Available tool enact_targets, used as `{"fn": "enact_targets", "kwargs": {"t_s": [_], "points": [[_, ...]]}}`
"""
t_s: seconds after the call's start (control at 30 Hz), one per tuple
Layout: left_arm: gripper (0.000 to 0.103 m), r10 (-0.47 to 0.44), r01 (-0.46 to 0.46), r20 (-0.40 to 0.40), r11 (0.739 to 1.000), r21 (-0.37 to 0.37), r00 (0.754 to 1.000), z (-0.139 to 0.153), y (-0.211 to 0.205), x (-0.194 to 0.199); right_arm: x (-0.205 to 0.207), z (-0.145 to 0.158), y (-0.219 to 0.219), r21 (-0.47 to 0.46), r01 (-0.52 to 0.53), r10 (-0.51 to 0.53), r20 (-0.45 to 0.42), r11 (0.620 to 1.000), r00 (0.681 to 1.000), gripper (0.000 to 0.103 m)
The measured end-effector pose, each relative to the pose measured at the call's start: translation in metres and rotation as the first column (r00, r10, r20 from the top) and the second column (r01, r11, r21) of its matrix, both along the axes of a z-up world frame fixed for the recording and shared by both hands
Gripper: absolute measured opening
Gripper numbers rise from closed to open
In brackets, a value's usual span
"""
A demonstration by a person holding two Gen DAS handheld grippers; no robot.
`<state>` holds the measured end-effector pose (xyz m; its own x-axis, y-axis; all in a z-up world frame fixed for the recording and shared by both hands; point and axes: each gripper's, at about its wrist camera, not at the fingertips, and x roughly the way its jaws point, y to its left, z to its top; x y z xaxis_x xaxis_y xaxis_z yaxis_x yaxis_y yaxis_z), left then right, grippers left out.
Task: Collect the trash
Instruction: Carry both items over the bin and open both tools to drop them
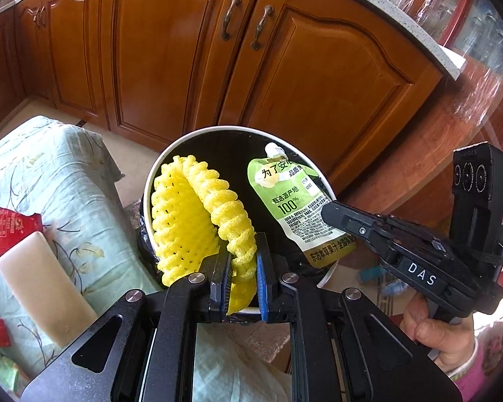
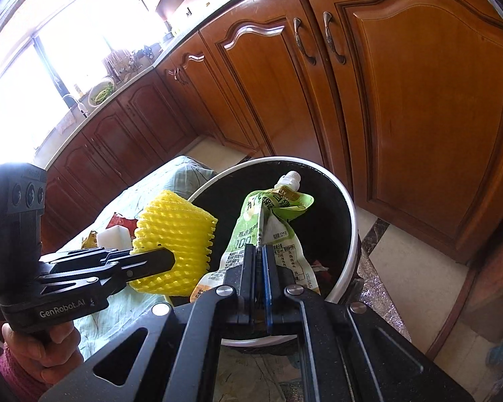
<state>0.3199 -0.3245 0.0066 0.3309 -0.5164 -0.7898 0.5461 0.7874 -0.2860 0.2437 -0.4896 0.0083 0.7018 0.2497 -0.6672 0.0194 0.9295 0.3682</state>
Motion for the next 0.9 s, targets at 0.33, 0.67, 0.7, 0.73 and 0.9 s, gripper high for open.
{"fn": "enact_targets", "kwargs": {"t_s": [0.33,0.67,0.7,0.73,0.9], "points": [[0.022,0.008,-0.007,-0.016,0.999,0.052,1.0,-0.009,-0.017,0.009,0.012,-0.006,-0.006,0.014,0.025,-0.025,-0.03,1.0,0.999,0.011],[0.049,0.065,-0.064,0.029,0.998,-0.028,0.998,0.007,0.019,-0.009,-0.012,0.0,-0.005,0.062,0.073,-0.075,0.025,0.995,0.997,0.059],[0.05,0.077,-0.075,0.031,0.996,-0.045,0.997,0.009,0.025,-0.013,-0.017,0.0,-0.004,0.073,0.08,-0.083,0.038,0.994,0.996,0.069],[0.051,0.085,-0.083,0.034,0.995,-0.061,0.996,0.012,0.03,-0.015,-0.022,0.001,-0.001,0.079,0.088,-0.092,0.05,0.993,0.995,0.072],[0.055,0.131,-0.123,0.061,0.985,-0.124,0.99,0.02,0.053,-0.031,-0.048,0.008,0.009,0.104,0.117,-0.129,0.115,0.988,0.985,0.076]]}}
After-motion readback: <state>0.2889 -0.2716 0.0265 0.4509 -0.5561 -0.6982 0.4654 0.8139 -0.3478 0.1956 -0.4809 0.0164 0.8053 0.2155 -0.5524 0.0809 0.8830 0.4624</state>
